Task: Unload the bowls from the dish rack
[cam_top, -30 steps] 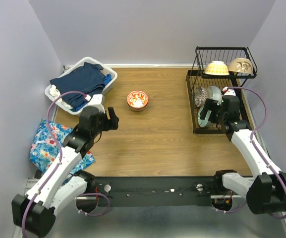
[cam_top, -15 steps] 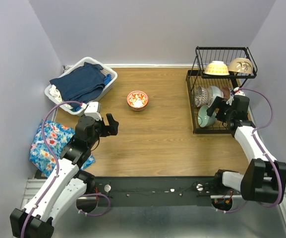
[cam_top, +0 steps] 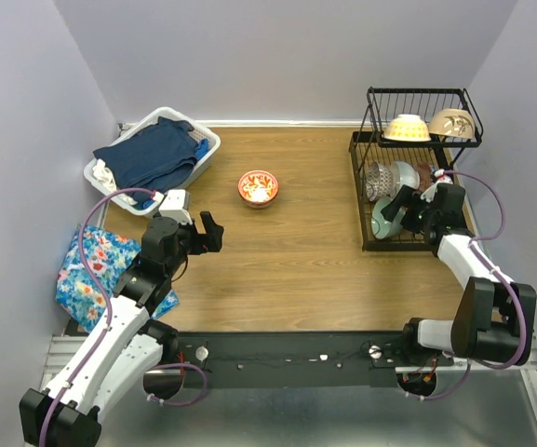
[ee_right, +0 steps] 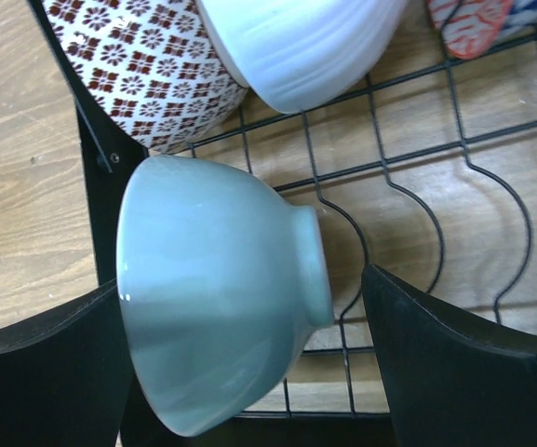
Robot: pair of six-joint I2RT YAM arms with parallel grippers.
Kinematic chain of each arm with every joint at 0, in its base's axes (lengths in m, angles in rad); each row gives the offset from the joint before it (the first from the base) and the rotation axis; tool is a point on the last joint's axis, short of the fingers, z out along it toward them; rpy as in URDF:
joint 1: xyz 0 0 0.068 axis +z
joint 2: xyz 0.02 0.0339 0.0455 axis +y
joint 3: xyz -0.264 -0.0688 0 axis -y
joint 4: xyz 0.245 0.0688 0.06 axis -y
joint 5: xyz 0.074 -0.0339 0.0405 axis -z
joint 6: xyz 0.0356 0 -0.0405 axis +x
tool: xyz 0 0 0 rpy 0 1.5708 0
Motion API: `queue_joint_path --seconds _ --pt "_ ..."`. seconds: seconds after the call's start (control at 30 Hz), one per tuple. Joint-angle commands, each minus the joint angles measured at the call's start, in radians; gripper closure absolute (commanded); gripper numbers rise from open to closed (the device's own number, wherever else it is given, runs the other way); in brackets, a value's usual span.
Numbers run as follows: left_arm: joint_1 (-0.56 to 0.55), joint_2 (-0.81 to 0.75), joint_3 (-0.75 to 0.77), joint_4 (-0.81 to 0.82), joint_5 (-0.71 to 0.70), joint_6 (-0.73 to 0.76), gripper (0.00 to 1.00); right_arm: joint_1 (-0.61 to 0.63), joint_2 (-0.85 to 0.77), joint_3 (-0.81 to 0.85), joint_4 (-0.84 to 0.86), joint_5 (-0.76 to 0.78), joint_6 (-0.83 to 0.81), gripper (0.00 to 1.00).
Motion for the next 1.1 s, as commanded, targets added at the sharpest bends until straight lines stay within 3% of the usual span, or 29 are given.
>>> queue_joint_path --seconds 0.0,0.2,0.33,0.67,0.83,1.07 --pt "0.003 -0.002 -0.008 0.030 0.012 0.012 0.01 -0.005 0.025 -0.022 0.083 -0.094 -0.015 0.00" --pt "0.002 0.002 -0.006 0.035 0.017 0.017 0.01 -0.005 0.031 -0.022 0.075 -0.140 -0.033 0.09" --pt "0.002 0.002 -0.008 0.037 0.015 0.015 0.01 -0.005 0.014 -0.013 0.052 -0.146 -0.044 0.23" --pt "0.002 0.016 -0.008 0.037 0.023 0.014 0.01 -0.005 -0.030 0.058 -0.084 -0.180 -0.081 0.72" --pt "0.002 0.025 -0.006 0.035 0.026 0.014 0.01 -0.005 -0.093 0.058 -0.116 -0.126 -0.075 0.73" --pt "0.002 0.031 -0.006 0.034 0.038 0.011 0.01 -0.005 -0.165 0.076 -0.159 -0.054 -0.058 0.83"
